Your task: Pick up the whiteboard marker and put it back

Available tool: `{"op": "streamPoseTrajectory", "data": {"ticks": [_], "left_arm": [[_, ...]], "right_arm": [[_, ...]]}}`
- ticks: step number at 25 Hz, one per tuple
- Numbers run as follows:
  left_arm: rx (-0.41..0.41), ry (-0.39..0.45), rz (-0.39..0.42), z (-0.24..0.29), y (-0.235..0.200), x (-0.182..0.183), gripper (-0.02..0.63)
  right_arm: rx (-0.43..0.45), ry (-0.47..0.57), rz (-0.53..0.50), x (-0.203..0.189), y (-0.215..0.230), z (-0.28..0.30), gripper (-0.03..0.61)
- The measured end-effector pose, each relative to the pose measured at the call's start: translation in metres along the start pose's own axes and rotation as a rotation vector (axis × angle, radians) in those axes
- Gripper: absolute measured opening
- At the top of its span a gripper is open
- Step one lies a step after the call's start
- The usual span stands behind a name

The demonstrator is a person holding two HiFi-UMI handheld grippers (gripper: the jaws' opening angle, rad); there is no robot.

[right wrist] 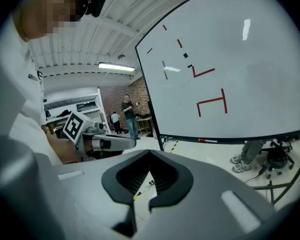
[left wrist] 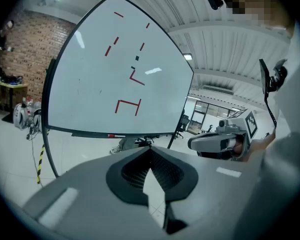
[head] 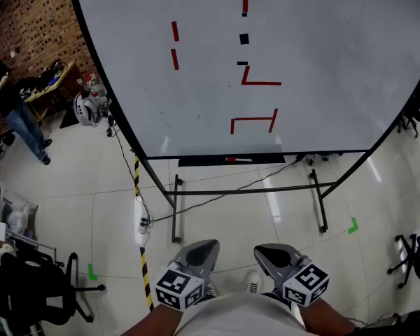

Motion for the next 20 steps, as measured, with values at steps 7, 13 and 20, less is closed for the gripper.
{"op": "streamPoseTrajectory", "data": {"ticks": [7, 13, 20], "left_arm": [[-0.018, 0.0, 0.016, -0.015, -0.017, 0.003, 0.017], [-0.053, -0.014, 0.039, -0.028, -0.037, 0.007, 0.017], [-0.051, -0.023, 0.021, -0.039, -0.069, 0.009, 0.017]], "right_arm": [[-0.005, -0.003, -0.007, -0.005, -0.018, 0.019, 0.002], [-0.019, 0.0, -0.002, -0.008, -0.034, 0.045, 0.002], [-0.055, -0.015, -0.002, -0.013, -0.043, 0.064, 0.002]]}}
Point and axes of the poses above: the fingertips, and each gripper's own axes: z forward along the fingers, y to its right, x out of its top, the point moved 2 cm from there along -z, backward along the fingers, and after that the axes turned 15 degrees about y, right-handed, at the moved point
